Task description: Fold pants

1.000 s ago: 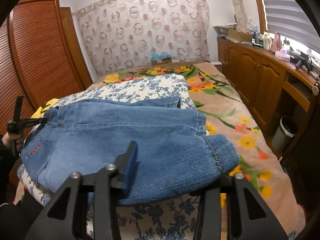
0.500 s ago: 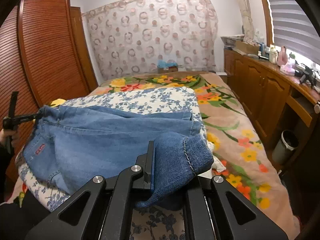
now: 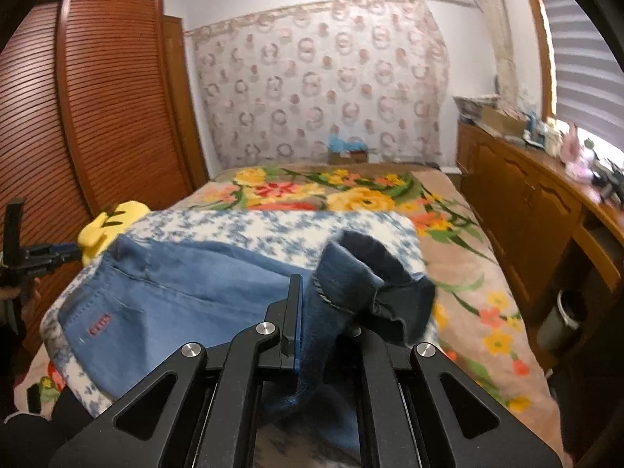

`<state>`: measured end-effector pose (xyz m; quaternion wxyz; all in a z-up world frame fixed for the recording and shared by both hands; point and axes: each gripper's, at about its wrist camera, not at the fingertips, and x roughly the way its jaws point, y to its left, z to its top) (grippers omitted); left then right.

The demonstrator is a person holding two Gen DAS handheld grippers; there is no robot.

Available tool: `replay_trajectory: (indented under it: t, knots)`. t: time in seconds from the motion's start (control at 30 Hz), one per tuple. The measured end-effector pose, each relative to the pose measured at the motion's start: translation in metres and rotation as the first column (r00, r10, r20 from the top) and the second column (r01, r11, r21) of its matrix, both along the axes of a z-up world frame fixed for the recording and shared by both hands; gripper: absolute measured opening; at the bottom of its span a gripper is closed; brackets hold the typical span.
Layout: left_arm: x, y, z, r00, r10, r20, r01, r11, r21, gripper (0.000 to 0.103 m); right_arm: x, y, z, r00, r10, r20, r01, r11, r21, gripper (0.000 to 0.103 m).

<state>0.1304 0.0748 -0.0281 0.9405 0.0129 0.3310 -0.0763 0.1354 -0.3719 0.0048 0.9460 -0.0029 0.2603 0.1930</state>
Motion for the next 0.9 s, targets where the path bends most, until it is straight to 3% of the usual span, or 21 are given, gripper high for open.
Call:
replay_trajectory:
  t: [0.43,0.6,0.73,0.9]
  knots:
    - [-0.035,0.014,0.009,0.999,0.031,0.035,-0.030,0.999,-0.020,0.040,0.018,0.128,0.026,0.969,0.241,0.047,-0.240,0.971,-0.020,0.003]
    - [-0.046,0.026,0.007,0.998,0.056,0.039,-0.055,0.998,-0.021,0.040,0.012,0.190,0.031,0.925,0.379,0.032,-0.379,0.925,0.009,0.003]
    - [-0.050,0.031,0.000,0.998,0.063,0.028,-0.062,0.997,-0.035,0.040,0.003,0.224,0.010,0.895,0.445,-0.034,-0.446,0.895,-0.007,0.003]
    - [-0.049,0.028,-0.011,0.998,0.055,0.009,-0.054,0.997,-0.053,0.040,0.009,0.235,-0.017,0.885,0.450,-0.118,-0.458,0.888,-0.043,0.026]
